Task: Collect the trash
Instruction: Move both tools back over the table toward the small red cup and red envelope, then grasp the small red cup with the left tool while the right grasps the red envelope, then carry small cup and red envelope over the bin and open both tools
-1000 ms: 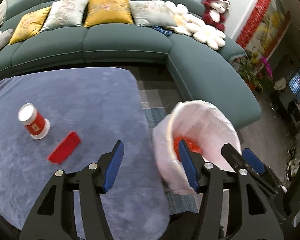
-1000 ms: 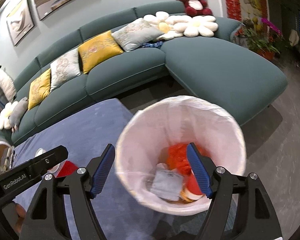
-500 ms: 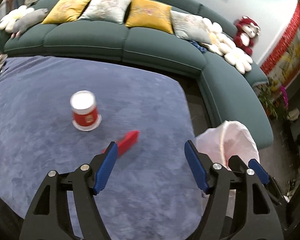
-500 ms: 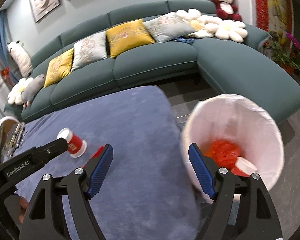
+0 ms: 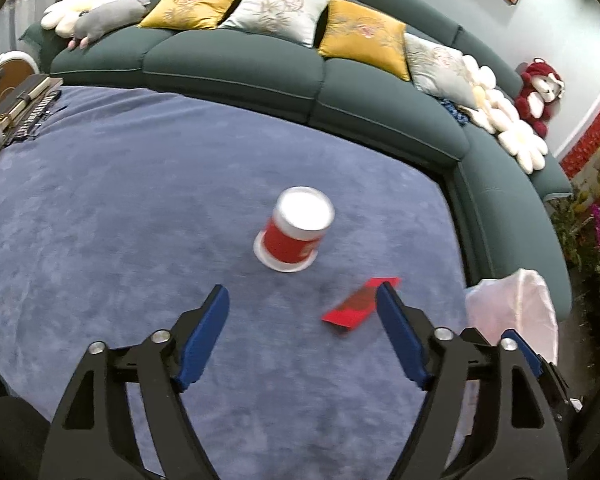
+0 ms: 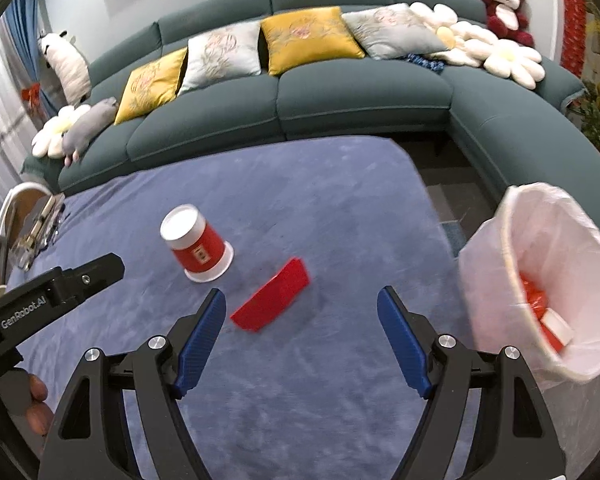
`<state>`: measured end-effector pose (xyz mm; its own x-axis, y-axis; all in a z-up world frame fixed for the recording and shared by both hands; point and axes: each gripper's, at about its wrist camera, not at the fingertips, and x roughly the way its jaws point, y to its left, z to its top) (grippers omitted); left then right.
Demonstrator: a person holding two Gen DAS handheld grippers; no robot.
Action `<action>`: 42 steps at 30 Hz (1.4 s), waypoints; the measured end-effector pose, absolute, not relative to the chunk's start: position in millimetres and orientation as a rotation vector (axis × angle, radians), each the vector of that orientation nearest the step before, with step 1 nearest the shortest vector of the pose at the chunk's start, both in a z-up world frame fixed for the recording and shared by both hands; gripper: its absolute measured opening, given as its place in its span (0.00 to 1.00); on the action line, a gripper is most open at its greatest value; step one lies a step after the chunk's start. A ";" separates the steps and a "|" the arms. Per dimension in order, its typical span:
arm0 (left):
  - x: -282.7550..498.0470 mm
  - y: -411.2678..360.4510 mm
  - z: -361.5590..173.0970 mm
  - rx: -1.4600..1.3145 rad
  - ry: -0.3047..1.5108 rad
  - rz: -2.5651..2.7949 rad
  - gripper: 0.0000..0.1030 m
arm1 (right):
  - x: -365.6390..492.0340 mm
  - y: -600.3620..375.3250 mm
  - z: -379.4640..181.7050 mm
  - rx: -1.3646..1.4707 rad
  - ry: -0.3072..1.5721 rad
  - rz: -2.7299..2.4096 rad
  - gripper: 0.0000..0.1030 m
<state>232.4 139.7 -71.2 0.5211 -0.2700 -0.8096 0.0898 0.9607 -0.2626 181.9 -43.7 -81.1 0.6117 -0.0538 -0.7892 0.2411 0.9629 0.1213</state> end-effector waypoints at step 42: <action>332.6 79.8 -165.8 0.085 1.079 -0.285 0.55 | 249.7 -45.5 -200.9 0.350 1.130 -0.227 0.32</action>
